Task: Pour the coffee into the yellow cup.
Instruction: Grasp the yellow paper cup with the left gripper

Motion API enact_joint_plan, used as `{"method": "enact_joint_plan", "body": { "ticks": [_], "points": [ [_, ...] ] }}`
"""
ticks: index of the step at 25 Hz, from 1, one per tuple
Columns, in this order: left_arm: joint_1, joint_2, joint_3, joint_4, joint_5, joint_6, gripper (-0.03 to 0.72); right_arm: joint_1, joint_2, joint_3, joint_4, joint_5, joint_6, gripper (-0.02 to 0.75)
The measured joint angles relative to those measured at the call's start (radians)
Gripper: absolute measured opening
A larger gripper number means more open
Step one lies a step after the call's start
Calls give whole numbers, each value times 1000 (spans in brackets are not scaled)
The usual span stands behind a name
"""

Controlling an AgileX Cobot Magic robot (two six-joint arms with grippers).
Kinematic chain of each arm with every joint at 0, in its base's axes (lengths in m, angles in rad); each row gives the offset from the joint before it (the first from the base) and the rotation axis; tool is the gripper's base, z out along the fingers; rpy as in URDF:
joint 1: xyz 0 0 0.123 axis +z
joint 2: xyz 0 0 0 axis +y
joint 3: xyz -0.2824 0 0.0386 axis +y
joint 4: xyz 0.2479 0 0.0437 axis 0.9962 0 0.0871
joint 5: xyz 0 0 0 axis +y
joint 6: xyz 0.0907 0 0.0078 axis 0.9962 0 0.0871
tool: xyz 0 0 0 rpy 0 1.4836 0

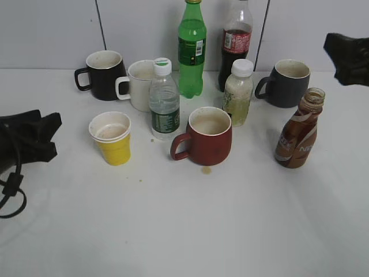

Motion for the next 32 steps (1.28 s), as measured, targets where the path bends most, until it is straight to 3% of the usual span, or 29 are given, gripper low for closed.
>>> {"method": "enact_joint_plan", "body": {
  "ticks": [3, 5, 10, 16, 26, 32],
  "points": [
    [0, 40, 30, 23, -66, 7, 335, 34, 25, 45, -16, -43, 0, 586],
    [0, 90, 41, 99, -91, 55, 364, 37, 31, 100, -17, -88, 0, 586],
    [0, 165, 41, 149, -102, 102, 459, 37, 31, 251, -17, -247, -1, 587],
    [0, 302, -17, 223, -104, 109, 618, 37, 31, 328, -17, -294, -1, 587],
    [0, 406, -170, 302, -105, 118, 636, 37, 65, 329, -16, -344, 1, 586],
    [0, 473, -247, 346, -106, 109, 636, 37, 223, 329, -16, -521, 1, 586]
  ]
}}
